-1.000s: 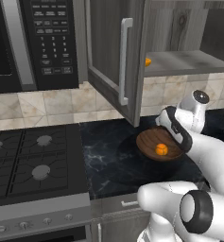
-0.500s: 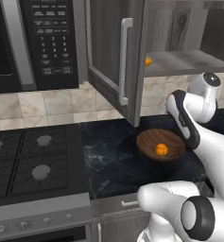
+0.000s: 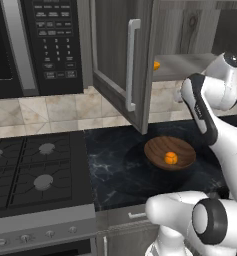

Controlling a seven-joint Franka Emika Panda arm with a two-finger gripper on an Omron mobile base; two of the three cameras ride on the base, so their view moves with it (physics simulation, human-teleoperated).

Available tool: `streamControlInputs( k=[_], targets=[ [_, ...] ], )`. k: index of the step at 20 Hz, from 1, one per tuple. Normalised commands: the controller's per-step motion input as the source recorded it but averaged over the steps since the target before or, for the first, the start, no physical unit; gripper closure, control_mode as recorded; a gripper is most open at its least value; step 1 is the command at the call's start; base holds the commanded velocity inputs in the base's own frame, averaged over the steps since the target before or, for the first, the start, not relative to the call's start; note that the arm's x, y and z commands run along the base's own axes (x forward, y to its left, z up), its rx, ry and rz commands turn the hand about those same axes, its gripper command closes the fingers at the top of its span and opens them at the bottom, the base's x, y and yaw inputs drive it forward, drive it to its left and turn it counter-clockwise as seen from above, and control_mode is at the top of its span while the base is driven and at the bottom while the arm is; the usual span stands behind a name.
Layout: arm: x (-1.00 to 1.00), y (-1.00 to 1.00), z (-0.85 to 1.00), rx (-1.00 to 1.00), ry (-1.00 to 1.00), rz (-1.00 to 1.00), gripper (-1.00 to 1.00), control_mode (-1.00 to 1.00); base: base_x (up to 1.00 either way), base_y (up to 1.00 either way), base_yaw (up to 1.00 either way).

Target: Open the cabinet. Pick the orange and orange from the cabinet and place them into the bowl. Then close the cabinet.

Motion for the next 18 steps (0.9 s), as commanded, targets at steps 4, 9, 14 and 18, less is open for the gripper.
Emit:
streamControlInputs(
  k=[4,9,14,18],
  targets=[
    [0.00,0.00,0.54,0.00,0.00,0.00,-1.00,-1.00,0.00,0.00,0.00],
    [0.00,0.00,0.32,0.00,-0.01,0.00,-1.00,-1.00,0.00,0.00,0.00],
    [0.05,0.07,0.04,0.00,-0.07,0.01,-1.00,-1.00,0.00,0.00,0.00],
    [0.22,0.12,0.00,0.00,-0.09,0.04,-1.00,-1.00,0.00,0.00,0.00]
  ],
)
